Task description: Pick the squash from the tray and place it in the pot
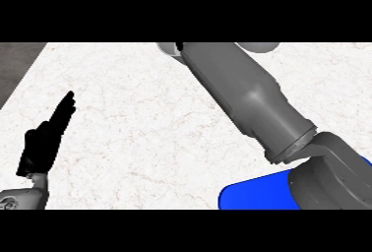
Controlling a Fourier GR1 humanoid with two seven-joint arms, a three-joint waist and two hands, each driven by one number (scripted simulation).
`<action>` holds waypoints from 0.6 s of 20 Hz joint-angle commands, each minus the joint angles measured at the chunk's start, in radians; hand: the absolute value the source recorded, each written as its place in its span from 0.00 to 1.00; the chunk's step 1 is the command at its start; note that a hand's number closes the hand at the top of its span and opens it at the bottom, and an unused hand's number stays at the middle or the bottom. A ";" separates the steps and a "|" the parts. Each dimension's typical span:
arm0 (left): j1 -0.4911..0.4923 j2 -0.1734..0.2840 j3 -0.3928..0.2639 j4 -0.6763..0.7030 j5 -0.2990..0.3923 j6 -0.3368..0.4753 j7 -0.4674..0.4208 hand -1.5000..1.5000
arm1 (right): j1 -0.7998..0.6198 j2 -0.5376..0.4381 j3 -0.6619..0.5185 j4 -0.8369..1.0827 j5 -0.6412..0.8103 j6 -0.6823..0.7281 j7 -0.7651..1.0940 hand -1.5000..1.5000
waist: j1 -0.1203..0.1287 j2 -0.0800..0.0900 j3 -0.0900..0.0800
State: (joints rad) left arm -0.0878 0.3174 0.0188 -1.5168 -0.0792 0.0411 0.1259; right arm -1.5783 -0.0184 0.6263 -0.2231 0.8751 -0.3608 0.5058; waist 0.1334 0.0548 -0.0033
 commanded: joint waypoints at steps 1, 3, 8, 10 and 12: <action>-0.006 -0.005 -0.001 0.007 0.005 -0.006 -0.002 0.50 | -0.006 -0.015 -0.073 0.056 -0.059 -0.021 -0.037 0.00 | 0.011 0.008 0.000; -0.008 -0.008 -0.003 0.003 -0.007 0.007 0.003 0.50 | 0.006 -0.015 -0.107 0.060 -0.092 -0.036 -0.076 0.00 | 0.013 0.007 0.001; -0.013 -0.001 -0.007 0.005 -0.012 -0.002 0.000 0.50 | 0.017 -0.020 -0.144 0.077 -0.121 -0.076 -0.167 0.00 | 0.020 0.010 0.001; -0.024 -0.015 -0.002 0.013 0.001 0.000 0.007 0.50 | -0.001 -0.011 -0.156 0.072 -0.128 -0.105 -0.187 0.00 | 0.008 0.004 0.001; -0.014 -0.004 -0.011 -0.006 -0.008 -0.007 0.018 0.50 | 0.007 -0.001 -0.195 0.030 -0.162 -0.187 -0.230 0.00 | 0.025 0.007 0.003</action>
State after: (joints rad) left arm -0.1048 0.3087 0.0105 -1.5153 -0.0868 0.0411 0.1328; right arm -1.5713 -0.0313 0.4748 -0.1668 0.7489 -0.4659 0.3341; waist 0.1500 0.0626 -0.0015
